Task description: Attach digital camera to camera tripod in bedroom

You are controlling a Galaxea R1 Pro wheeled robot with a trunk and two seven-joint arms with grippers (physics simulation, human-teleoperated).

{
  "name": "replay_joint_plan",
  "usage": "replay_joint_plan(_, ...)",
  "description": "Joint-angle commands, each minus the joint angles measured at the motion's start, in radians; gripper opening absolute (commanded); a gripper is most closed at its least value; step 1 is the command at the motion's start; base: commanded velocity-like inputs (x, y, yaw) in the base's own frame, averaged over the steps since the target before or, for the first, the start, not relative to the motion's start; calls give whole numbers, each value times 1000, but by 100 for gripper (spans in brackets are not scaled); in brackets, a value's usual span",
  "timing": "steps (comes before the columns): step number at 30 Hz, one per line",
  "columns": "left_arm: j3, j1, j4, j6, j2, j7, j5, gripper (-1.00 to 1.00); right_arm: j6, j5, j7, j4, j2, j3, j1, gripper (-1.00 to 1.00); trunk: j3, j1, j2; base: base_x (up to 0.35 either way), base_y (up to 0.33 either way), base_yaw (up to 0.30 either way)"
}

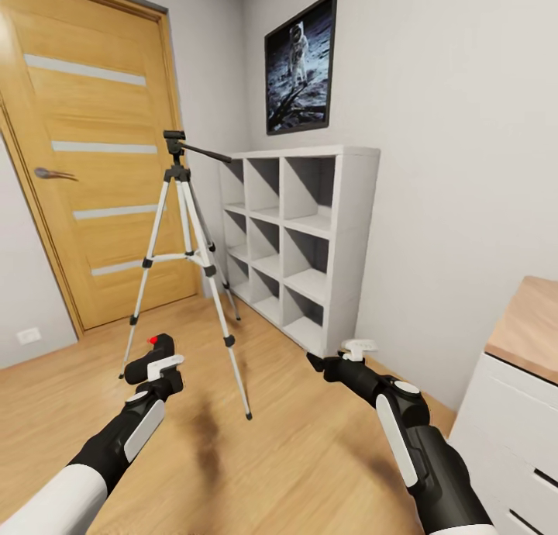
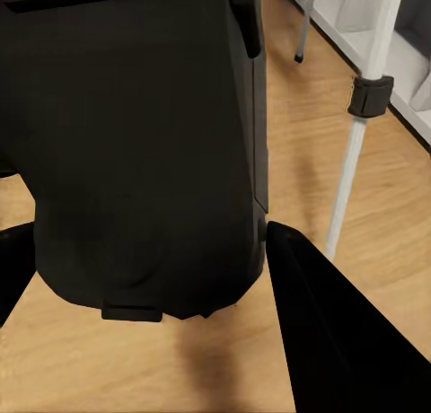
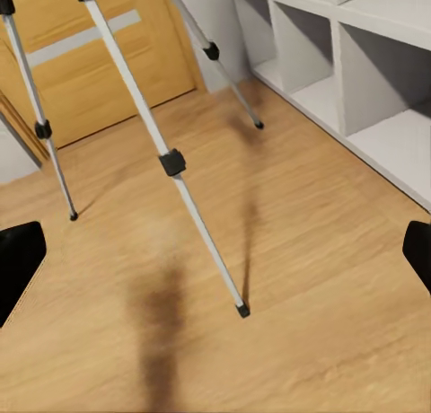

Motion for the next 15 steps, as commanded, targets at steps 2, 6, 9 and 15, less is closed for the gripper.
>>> replay_joint_plan(2, -6, -1, -2, 4, 2, 7, 4, -100, 6, -6, 0, -1, 0, -1, -1, 100, 5, -8, 14, 0, 0, 280)
replay_joint_plan(6, -6, -1, -2, 4, 2, 7, 4, -100, 6, -6, 0, -1, 0, -1, -1, 100, 18, -23, 42, 0, 0, 280)
replay_joint_plan(9, -6, -1, -2, 4, 2, 7, 4, -100, 6, -6, 0, -1, 0, -1, -1, 100, 27, -35, 63, 0, 0, 263)
replay_joint_plan(15, -6, -1, -2, 4, 2, 7, 4, -100, 1, -9, 10, -1, 3, 0, 0, 100, 46, -58, 105, 0, 0, 56)
